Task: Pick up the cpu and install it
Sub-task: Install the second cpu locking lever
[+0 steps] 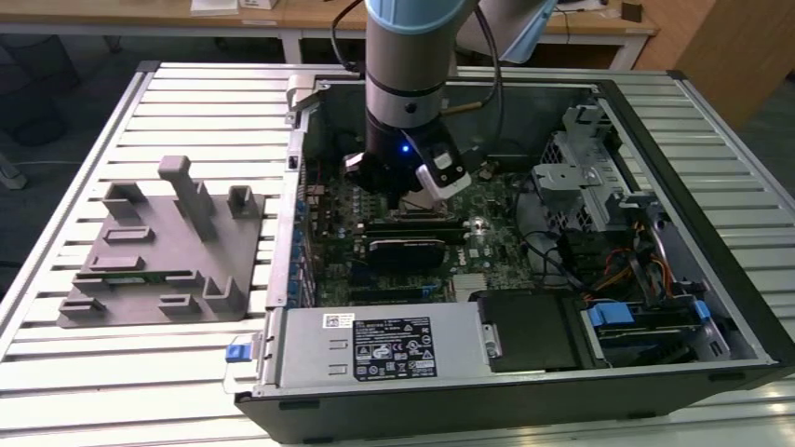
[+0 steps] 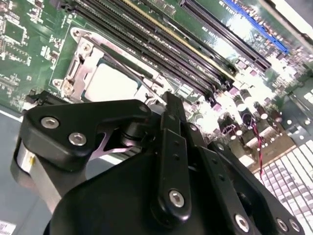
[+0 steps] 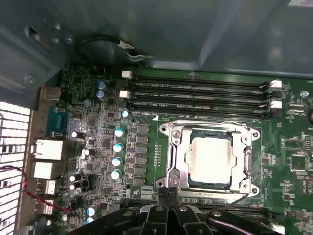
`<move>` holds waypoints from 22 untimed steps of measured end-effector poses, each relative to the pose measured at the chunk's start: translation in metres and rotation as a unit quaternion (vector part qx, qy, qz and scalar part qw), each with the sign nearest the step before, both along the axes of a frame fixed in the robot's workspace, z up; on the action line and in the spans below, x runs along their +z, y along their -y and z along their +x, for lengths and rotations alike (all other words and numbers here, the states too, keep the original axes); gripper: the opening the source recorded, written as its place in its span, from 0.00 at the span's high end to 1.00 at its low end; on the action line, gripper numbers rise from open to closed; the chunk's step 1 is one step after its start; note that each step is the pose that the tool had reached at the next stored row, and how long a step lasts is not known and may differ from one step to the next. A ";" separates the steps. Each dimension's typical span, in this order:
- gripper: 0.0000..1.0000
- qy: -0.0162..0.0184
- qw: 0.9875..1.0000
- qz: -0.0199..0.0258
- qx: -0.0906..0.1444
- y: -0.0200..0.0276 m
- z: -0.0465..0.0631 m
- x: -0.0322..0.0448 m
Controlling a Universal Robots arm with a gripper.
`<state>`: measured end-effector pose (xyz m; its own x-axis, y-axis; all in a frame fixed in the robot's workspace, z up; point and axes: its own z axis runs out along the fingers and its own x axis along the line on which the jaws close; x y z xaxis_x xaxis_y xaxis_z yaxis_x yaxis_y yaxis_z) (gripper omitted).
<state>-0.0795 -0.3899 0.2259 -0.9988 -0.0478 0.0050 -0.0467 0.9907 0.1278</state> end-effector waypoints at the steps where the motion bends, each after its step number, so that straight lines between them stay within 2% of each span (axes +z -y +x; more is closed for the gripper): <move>1: 0.89 0.000 1.000 0.000 0.000 0.0000 0.000 0.0015; 5: 0.89 -0.002 1.000 0.000 0.000 0.0000 0.003 0.0050; 12: 0.89 -0.004 1.000 0.000 0.000 -0.0003 0.016 0.0054; 20: 0.89 -0.006 1.000 0.000 0.000 -0.0004 0.022 0.0157; 22: 0.89 -0.008 1.000 -0.001 -0.001 -0.0005 0.025 0.0160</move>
<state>-0.0541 -0.3894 0.2418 -0.9987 -0.0456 0.0212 -0.0426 0.9911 0.1260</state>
